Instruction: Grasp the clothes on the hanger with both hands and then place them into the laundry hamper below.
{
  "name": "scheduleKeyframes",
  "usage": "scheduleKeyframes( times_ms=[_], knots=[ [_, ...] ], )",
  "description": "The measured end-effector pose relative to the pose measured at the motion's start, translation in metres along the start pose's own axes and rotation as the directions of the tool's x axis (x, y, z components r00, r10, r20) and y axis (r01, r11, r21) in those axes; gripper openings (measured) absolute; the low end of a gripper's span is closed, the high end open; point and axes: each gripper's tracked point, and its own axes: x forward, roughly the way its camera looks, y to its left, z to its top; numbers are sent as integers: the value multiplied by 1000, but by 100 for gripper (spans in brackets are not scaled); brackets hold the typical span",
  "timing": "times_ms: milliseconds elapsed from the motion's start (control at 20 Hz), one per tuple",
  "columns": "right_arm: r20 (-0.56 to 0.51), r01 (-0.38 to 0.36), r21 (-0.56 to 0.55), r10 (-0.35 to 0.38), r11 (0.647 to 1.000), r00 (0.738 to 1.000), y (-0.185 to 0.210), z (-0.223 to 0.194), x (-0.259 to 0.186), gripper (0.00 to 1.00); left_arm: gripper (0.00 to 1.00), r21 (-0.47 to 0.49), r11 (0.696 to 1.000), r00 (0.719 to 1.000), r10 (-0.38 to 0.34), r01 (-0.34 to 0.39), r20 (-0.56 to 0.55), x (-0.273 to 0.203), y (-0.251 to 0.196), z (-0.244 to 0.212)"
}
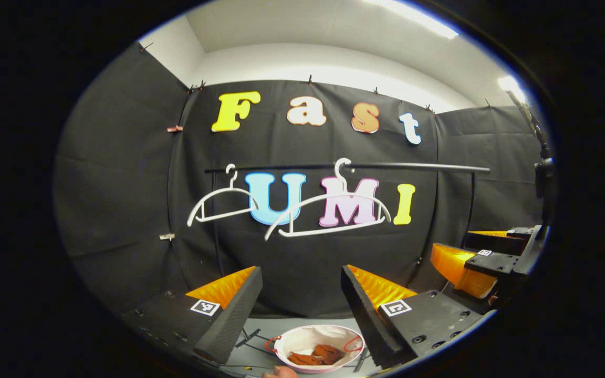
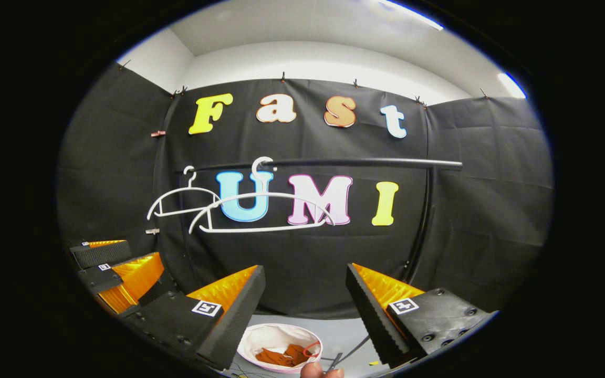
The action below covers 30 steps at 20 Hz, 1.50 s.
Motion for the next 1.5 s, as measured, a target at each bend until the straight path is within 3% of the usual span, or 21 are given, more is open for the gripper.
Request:
scheduleKeyframes(
  times_ms=[350, 750, 1000, 1050, 1100, 1500],
  knots=[
    [113, 7, 39, -11, 999, 994, -20, 46, -26, 96, 92, 17, 999, 996, 34, -36, 82, -25, -3, 39],
    [104, -9, 54, 4, 999, 995, -14, 35, -44, 100, 95, 16, 1000, 993, 17, -19, 114, -35, -7, 46],
    [117, -14, 38, 9, 999, 993, -11, 34, -50, 100, 92, 31, 1000, 992, 3, -7, 123, -38, -10, 49],
    [120, -11, 38, 6, 999, 993, -11, 35, -51, 96, 95, 32, 999, 991, -1, -3, 133, -38, -10, 51],
    [122, -9, 37, 5, 999, 992, -12, 35, -51, 99, 95, 34, 999, 989, -5, 0, 145, -39, -10, 54],
    [130, -6, 31, 2, 999, 991, -7, 36, -56, 100, 92, 35, 999, 989, -23, 18, 147, -41, -13, 53]
  ],
)
